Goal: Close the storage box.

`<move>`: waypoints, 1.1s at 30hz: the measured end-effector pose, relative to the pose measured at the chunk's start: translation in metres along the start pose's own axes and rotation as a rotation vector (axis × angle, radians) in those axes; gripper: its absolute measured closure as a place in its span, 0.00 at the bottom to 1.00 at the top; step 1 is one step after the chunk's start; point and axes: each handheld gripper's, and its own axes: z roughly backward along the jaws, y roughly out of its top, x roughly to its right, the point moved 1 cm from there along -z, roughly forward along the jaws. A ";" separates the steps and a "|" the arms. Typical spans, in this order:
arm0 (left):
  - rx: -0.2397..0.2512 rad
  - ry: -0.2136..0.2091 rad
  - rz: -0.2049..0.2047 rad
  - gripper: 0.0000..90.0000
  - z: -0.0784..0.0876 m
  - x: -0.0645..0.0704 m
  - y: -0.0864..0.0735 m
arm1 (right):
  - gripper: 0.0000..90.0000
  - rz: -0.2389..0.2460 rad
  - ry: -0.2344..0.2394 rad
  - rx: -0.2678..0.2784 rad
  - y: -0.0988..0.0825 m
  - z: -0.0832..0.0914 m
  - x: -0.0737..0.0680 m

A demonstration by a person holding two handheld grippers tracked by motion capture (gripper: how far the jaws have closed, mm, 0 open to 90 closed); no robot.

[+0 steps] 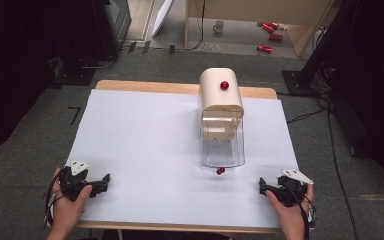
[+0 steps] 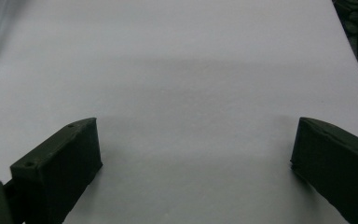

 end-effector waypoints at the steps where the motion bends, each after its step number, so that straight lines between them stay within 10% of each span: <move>1: 0.000 0.000 0.000 0.00 0.000 0.000 0.000 | 0.01 -0.008 0.007 0.000 0.000 0.001 -0.001; 33: -0.001 0.000 -0.001 0.00 0.000 0.000 0.000 | 0.08 0.048 0.246 0.112 0.023 0.022 -0.104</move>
